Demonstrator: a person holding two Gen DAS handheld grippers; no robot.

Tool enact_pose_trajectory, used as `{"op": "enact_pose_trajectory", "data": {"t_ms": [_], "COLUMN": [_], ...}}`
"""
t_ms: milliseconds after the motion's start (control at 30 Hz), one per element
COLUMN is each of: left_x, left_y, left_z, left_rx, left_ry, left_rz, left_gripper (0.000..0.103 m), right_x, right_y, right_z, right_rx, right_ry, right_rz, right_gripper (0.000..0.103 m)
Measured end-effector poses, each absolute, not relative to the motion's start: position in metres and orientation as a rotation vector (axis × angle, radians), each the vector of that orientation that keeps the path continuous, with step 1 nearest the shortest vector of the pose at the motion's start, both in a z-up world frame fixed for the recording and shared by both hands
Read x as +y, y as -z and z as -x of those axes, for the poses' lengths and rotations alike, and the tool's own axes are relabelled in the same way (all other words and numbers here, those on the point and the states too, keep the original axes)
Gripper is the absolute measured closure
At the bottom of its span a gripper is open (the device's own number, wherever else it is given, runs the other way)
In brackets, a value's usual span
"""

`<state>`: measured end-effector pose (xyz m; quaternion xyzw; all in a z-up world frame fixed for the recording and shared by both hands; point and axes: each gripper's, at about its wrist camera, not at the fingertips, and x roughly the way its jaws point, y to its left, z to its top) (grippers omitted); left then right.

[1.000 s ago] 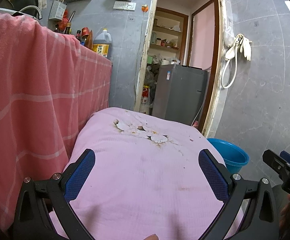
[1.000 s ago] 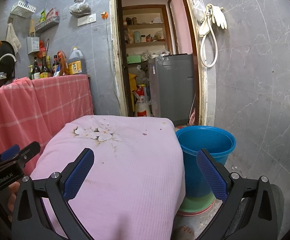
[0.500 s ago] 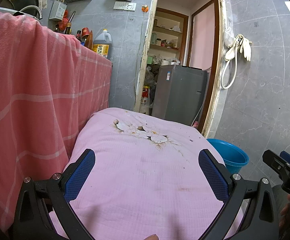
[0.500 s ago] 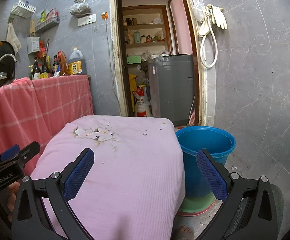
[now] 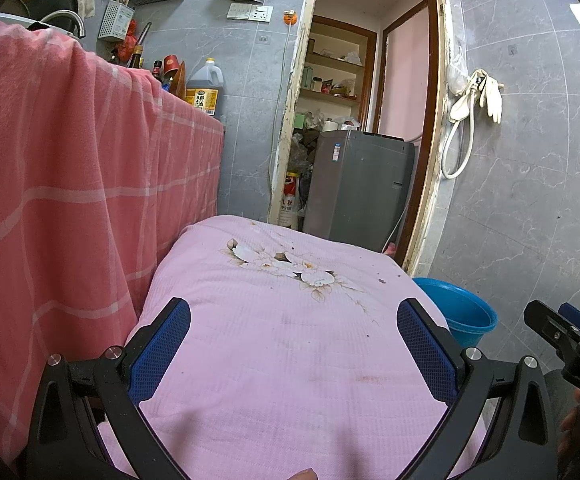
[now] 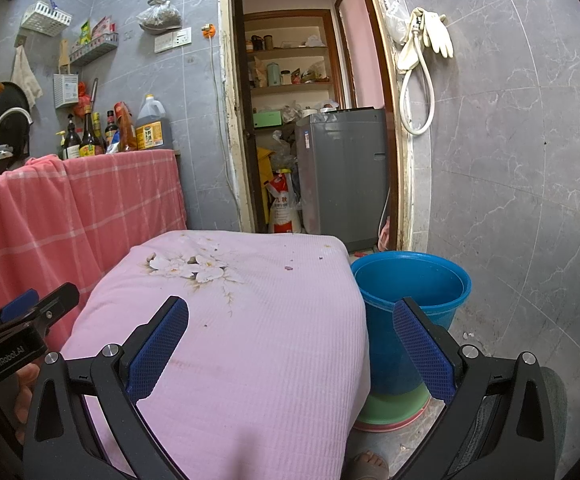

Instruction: Collect trash

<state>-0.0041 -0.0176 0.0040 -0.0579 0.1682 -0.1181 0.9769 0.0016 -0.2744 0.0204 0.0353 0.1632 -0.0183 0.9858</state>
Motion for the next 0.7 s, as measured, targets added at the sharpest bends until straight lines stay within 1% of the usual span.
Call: {"op": "enact_pose_trajectory", "data": {"t_ms": [700], "left_x": [-0.02], "left_y": [-0.0043], "left_z": [0.0047], "left_rx": [0.339], "left_ry": [0.238], "left_rz": [0.119], "left_gripper": [0.001], "right_x": [-0.2758], "right_y": [-0.02], "right_z": [-0.0017], "right_rx": [0.329], "right_ry": [0.037], "right_rz": [-0.072], "right_gripper": [0.0]}}
